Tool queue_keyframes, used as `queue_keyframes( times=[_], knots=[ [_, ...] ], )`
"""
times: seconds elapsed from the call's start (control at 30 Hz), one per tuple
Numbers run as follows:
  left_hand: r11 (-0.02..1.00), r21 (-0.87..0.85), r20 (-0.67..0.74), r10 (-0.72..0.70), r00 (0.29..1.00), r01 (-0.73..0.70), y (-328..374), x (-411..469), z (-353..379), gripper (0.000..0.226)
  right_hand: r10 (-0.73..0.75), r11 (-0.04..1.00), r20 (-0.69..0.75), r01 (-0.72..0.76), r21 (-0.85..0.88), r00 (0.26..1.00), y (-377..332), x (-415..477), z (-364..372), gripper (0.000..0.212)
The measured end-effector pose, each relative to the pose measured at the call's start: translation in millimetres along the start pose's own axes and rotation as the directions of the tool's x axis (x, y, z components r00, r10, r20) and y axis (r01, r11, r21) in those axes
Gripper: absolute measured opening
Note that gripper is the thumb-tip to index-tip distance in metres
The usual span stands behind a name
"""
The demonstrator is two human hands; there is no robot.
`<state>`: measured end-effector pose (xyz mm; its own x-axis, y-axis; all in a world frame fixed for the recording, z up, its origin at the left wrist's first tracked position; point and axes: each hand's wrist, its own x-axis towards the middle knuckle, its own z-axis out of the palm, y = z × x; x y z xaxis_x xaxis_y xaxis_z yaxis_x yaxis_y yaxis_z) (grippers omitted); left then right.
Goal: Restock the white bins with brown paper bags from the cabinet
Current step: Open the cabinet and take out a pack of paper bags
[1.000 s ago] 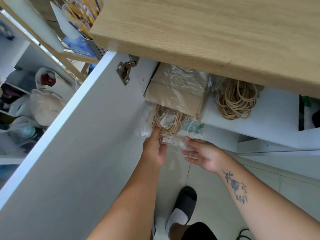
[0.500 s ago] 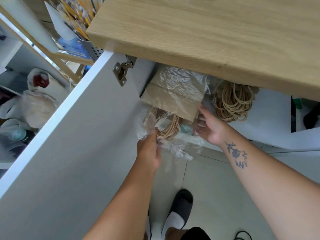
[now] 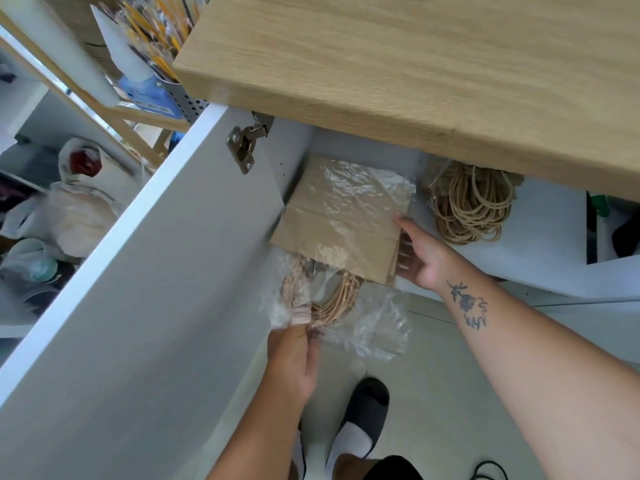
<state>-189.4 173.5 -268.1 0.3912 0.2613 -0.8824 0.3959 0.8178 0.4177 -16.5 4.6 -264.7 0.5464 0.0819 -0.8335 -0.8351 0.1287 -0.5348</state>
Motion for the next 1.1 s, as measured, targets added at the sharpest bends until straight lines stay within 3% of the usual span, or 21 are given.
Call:
queue_keyframes(
  times=[0.23,0.37,0.47,0.6,0.73,1.0,1.1],
  knots=[
    [1.0,-0.015,0.097,-0.018,0.995,0.02,6,-7,-8,0.051,0.05,0.999,-0.013,-0.05,0.014,0.999,8,-12,10,0.026],
    [0.998,-0.059,0.049,-0.011,0.999,0.014,8,-7,-6,0.04,0.062,0.996,0.019,-0.063,0.059,0.998,9,-17,11,0.023],
    [1.0,-0.006,-0.038,-0.02,0.999,0.02,8,0,-10,0.024,0.073,0.995,0.051,-0.076,0.06,0.996,9,-19,10,0.033],
    [1.0,0.015,-0.079,-0.021,0.997,0.022,6,4,-24,0.025,0.074,0.995,0.098,-0.08,0.058,0.992,5,-23,7,0.028],
    [1.0,0.021,-0.06,-0.02,0.998,0.022,4,-5,-35,0.032,0.035,0.991,0.066,-0.043,0.127,0.997,3,-28,14,0.033],
    [0.999,-0.008,0.03,-0.046,0.998,0.046,17,-64,-66,0.044,0.114,0.986,0.106,-0.126,0.108,0.988,10,-85,14,0.02],
    [0.998,0.052,0.104,-0.024,0.994,0.018,21,-91,-83,0.032,0.107,0.978,0.1,-0.123,0.171,0.989,21,-121,12,0.014]
  ],
)
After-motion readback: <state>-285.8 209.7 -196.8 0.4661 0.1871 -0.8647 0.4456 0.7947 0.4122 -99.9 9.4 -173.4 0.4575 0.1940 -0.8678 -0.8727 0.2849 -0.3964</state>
